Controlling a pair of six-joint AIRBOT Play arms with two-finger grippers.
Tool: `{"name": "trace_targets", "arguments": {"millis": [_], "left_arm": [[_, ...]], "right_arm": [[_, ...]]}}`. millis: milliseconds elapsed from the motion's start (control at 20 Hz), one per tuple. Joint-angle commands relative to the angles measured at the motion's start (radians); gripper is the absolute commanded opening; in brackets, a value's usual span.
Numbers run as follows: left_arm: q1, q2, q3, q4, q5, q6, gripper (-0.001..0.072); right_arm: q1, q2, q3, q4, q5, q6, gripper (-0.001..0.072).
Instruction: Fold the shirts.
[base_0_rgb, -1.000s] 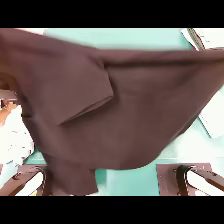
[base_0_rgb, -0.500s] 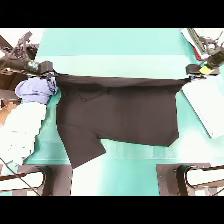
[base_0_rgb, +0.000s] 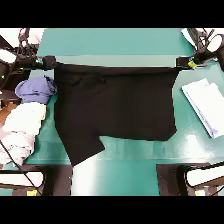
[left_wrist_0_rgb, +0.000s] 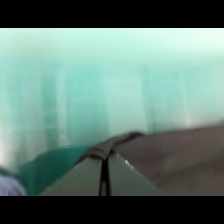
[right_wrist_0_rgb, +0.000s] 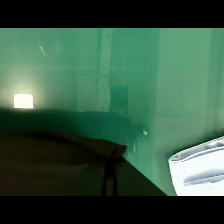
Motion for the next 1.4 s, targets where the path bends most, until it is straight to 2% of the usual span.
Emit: {"name": "trace_targets", "arguments": {"millis": [0,200,550,600,650,700,750,900,1050,1150,1200,1350], "left_arm": [[0.001,-0.018,-0.001,0.079,-0.148,0.11,0.0022],[0.001,-0.019,-0.023,0.199,-0.304,0.111,0.0022],[0.001,-0.019,-0.124,0.235,-0.35,0.089,0.0024],[0.001,-0.018,-0.124,0.242,-0.374,0.061,0.0093],[0.001,-0.018,-0.122,0.25,-0.402,0.035,0.0341],[0.001,-0.018,-0.116,0.272,-0.431,-0.003,0.0487],[0.001,-0.017,-0.106,0.304,-0.467,-0.042,0.0499],[0.001,0.011,-0.082,0.386,-0.595,-0.097,0.0498],[0.001,0.129,-0.159,0.377,-0.616,-0.16,0.0498],[0.001,0.25,-0.308,0.339,-0.603,-0.18,0.0498],[0.001,0.311,-0.394,0.33,-0.595,-0.19,0.0498],[0.001,0.488,-0.66,0.309,-0.566,-0.263,0.0499]], "right_arm": [[0.029,-0.002,-0.024,-0.004,0.084,0.002,0.0018],[0.051,0.007,-0.177,-0.002,0.116,0.011,0.0019],[0.093,0.008,-0.308,0.006,0.109,0.013,0.0023],[0.093,0.016,-0.309,0.006,0.115,0.013,0.0026],[0.09,0.029,-0.309,0.003,0.126,0.005,0.0078],[0.08,0.044,-0.309,0.005,0.136,-0.002,0.0272],[0.065,0.063,-0.309,0.005,0.158,-0.002,0.0359],[0.009,0.14,-0.309,0.024,0.251,-0.022,0.0358],[-0.056,0.216,-0.314,0.194,0.369,-0.097,0.0357],[-0.092,0.277,-0.37,0.289,0.364,-0.132,0.0347],[-0.101,0.306,-0.41,0.309,0.345,-0.143,0.0317],[-0.113,0.385,-0.536,0.322,0.287,-0.16,0.0316]]}}
